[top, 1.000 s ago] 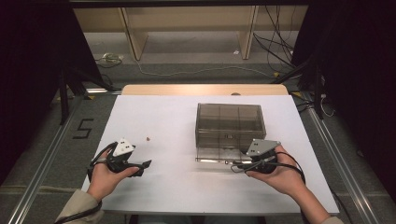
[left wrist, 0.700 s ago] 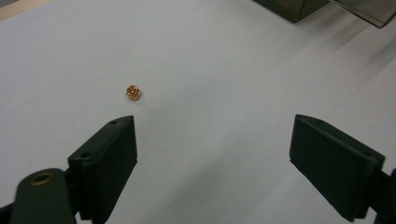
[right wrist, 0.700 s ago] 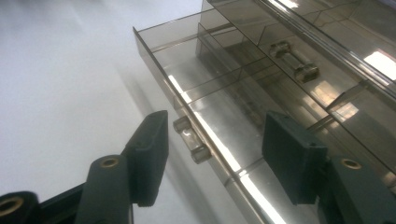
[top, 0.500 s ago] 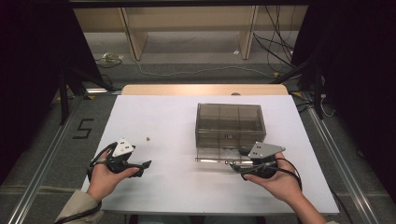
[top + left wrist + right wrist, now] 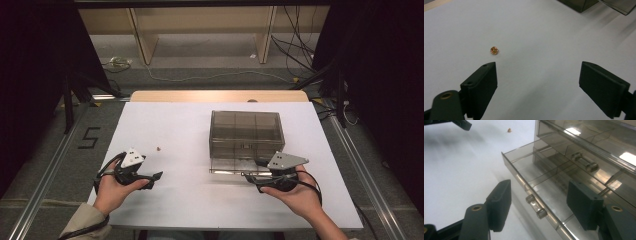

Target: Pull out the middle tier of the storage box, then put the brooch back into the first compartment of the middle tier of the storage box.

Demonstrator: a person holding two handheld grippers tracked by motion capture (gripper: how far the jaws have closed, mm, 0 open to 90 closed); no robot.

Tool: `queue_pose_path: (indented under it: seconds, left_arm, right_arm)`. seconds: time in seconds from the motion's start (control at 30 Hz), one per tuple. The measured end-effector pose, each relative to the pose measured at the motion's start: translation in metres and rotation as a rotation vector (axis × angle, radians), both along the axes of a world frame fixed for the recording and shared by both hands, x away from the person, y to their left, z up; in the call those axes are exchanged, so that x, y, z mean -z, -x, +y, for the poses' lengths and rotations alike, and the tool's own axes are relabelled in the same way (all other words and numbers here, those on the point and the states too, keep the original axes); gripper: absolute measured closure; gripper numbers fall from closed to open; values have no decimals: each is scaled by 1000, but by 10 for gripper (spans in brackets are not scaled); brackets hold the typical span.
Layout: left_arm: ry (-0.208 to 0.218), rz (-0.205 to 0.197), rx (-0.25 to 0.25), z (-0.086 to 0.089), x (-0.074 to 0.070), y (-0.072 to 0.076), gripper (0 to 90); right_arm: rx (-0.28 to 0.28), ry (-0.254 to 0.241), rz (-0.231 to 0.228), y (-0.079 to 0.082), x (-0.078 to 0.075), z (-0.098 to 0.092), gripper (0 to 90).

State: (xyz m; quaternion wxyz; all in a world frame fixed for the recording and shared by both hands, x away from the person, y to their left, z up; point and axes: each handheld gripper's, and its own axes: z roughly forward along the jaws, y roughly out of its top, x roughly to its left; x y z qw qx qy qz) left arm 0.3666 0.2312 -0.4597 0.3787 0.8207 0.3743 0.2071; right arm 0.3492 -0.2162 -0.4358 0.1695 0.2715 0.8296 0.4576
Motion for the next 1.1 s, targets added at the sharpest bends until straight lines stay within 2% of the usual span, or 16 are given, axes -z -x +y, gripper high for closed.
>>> queue_pose_path:
  seconds: [0.33, 0.77, 0.83, 1.1]
  left_arm:
    - [10, 3, -11, 0, 0, -2, 150]
    - [17, -6, -16, -4, -3, -5, 151]
    - [17, -2, -14, -5, -2, -6, 151]
    - [-3, -2, -32, -10, 0, -21, 156]
  right_arm:
    - [9, -32, 10, 0, -1, -5, 378]
    - [-6, -7, 16, 1, 3, -2, 383]
    - [3, -16, 22, 0, 4, -4, 382]
    - [2, -13, 21, 0, 3, -3, 382]
